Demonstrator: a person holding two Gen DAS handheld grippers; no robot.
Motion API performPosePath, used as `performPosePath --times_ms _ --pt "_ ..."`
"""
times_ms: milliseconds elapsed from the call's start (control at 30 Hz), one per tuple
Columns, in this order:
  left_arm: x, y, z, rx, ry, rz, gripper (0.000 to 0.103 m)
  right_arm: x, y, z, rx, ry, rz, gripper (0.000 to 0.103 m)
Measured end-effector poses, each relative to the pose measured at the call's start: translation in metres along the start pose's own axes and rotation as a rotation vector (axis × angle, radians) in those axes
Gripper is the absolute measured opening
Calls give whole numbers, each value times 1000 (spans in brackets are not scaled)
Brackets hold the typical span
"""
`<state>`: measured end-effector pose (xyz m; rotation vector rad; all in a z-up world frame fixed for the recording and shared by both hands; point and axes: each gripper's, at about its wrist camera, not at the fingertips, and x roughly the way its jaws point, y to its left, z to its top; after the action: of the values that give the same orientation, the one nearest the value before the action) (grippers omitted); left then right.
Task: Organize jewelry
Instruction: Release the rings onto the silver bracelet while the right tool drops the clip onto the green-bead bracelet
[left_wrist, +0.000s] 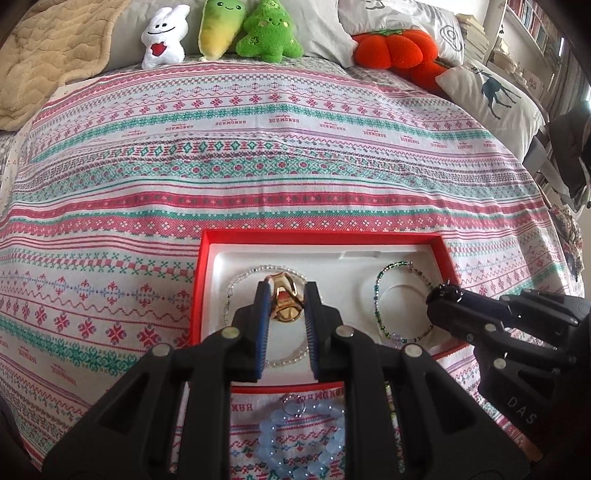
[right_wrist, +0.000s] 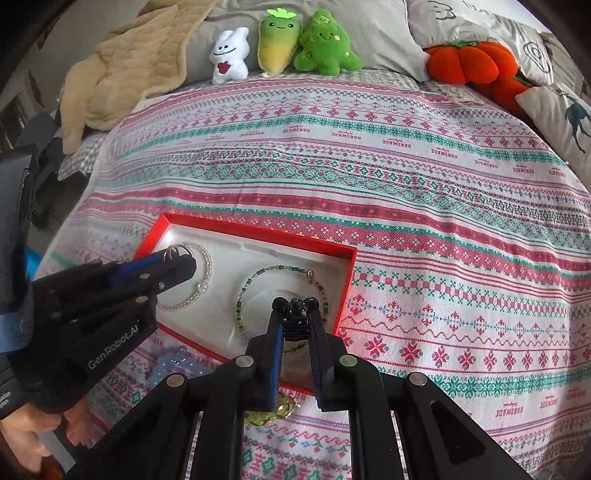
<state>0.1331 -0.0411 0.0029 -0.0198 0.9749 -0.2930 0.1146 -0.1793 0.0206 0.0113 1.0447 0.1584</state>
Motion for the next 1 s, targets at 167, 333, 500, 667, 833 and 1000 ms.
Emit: performPosePath --times_ms 167,333,500,667,833,1000 --pt "-2 -1 1 3 0 9 21 2 -3 2 9 1 6 14" --pt "-13 -3 -2 30 -9 14 32 3 -4 2 9 1 9 14" --pt "-26 -2 -3 36 -22 14 48 4 -4 3 9 3 8 14" --pt "-38 1 -7 47 -34 14 60 7 -2 4 3 6 6 14" --pt "-46 8 -10 32 -35 19 68 8 -1 4 -1 8 6 14" --pt "-54 14 -12 21 -41 35 77 4 2 5 -9 10 0 18"
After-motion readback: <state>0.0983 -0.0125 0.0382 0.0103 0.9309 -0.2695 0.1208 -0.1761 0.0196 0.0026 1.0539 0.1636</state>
